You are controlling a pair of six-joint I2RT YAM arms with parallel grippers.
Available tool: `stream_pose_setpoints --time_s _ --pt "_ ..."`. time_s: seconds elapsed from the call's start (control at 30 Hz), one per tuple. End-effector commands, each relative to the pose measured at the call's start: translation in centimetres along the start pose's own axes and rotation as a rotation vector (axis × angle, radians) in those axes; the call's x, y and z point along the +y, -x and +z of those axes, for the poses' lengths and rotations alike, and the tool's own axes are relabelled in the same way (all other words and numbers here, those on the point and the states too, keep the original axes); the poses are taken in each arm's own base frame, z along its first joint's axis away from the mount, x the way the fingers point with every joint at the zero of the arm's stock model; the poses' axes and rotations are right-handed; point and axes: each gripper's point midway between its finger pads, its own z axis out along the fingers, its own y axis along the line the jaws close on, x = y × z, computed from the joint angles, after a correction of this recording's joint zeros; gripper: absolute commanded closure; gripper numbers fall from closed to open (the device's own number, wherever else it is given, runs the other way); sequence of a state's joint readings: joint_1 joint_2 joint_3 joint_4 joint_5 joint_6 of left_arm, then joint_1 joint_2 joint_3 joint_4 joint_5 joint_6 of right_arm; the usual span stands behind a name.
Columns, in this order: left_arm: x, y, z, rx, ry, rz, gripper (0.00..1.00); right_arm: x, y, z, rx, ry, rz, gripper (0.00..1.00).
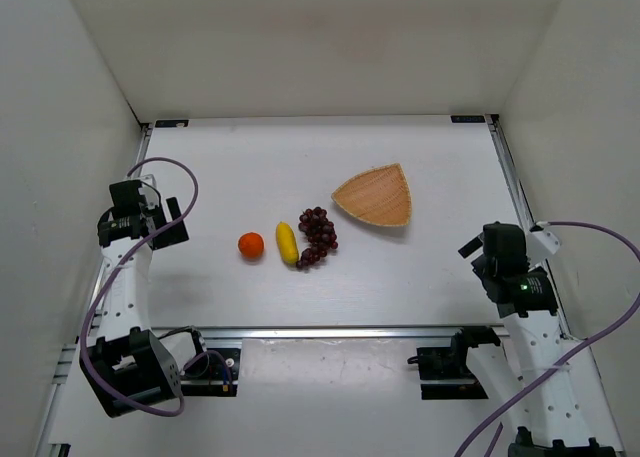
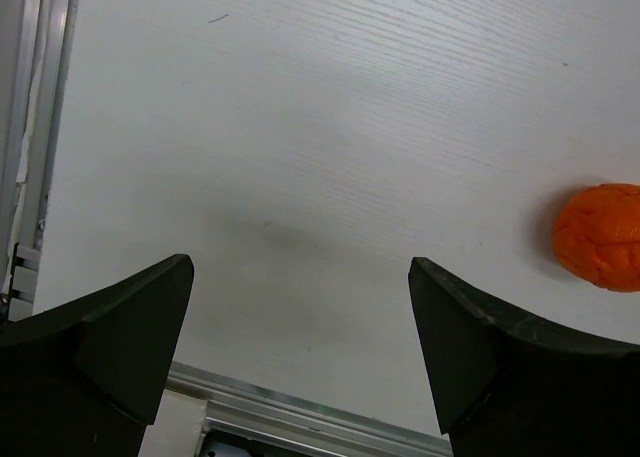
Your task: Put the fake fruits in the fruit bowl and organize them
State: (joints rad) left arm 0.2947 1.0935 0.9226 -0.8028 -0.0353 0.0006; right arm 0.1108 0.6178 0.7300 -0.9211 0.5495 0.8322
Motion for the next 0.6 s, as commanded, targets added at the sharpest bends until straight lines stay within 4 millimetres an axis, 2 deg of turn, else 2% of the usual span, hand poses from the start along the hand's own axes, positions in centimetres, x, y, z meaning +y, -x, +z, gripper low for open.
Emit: stream_pose_setpoints --time_s 0.0,0.07,0.1,0.17,0.2,0.27,0.3,0.33,0.37,0.4,0.47,0.5,0.53,0.57 --pt "-1.0 0.9 -1.1 -0.040 -0.060 0.004 0.00 -0.7 0.5 0.0 -0.031 -0.025 -0.008 0.00" --pt "-1.0 0.9 -1.1 -0.041 -0.069 0.030 0.00 1.4 0.5 0.1 -0.009 0.067 -0.038 0.00" --pt "-1.0 0.7 -1.1 -0.032 -0.069 0.044 0.00 2.5 0.3 0.1 0.003 0.124 -0.115 0.00" --pt "-1.1 0.3 -0.9 -0.022 -0.080 0.054 0.00 6.8 0.7 -0.1 0.010 0.295 -0.180 0.00" --pt "-1.1 0.1 -0.9 -0.013 -0.080 0.066 0.00 9.4 -1.0 -0.5 0.077 0.394 -0.286 0.00" --pt "-1.3 -0.2 -1.0 -0.005 -0.087 0.085 0.00 12.9 -0.9 -1.2 0.054 0.450 -0.364 0.00" --pt "-1.2 -0.6 -0.8 0.006 -0.078 0.085 0.00 16.4 -0.8 -4.2 0.017 0.539 -0.450 0.00" --pt "-1.2 -0.6 -0.8 0.007 -0.078 0.085 0.00 18.2 -2.2 -3.2 0.026 0.497 -0.578 0.00" --pt "-1.2 -0.9 -0.6 0.016 -0.078 0.085 0.00 20.3 -2.6 -3.7 0.013 0.515 -0.639 0.00" --pt "-1.2 -0.9 -0.6 0.016 -0.078 0.085 0.00 24.2 -4.2 -4.5 0.051 0.581 -0.752 0.00" --pt "-1.0 -1.1 -0.7 0.025 -0.068 0.085 0.00 28.0 -7.3 -5.6 0.179 0.717 -0.829 0.00" --pt "-1.2 -1.1 -0.7 0.025 -0.073 0.093 0.00 29.2 -10.5 -4.6 0.283 0.726 -0.881 0.00" --pt "-1.2 -1.1 -0.7 0.025 -0.073 0.093 0.00 31.4 -11.4 -6.3 0.334 0.826 -0.889 0.00" --pt "-1.2 -1.1 -0.7 0.025 -0.073 0.093 0.00 32.3 -12.5 -6.3 0.361 0.845 -0.911 0.00"
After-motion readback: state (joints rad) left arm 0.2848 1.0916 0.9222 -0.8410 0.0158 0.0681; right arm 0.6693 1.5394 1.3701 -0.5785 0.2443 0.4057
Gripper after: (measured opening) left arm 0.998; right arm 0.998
